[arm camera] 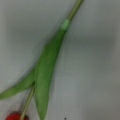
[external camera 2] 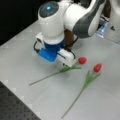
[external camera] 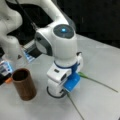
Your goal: Flower insertion into a vase
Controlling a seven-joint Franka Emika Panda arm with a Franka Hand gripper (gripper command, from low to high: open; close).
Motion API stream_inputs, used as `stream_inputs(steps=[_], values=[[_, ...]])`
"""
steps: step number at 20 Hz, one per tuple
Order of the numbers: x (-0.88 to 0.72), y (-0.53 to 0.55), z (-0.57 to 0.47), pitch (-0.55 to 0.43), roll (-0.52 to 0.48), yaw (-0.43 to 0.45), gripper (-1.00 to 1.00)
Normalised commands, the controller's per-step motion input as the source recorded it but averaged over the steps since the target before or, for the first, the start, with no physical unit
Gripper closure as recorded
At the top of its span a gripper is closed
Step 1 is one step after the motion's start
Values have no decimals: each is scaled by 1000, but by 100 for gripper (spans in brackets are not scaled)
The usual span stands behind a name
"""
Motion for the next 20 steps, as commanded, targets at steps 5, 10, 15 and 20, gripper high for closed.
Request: stream_inputs(steps=[5, 10, 15, 20], values=[[-32, -102, -256, -106, 64, 21, -100], [22, -93, -249, -141, 87, -3, -100], [17, -30, -266, -115, 102, -81, -100], [89, -42, -264, -125, 91, -76, -100]])
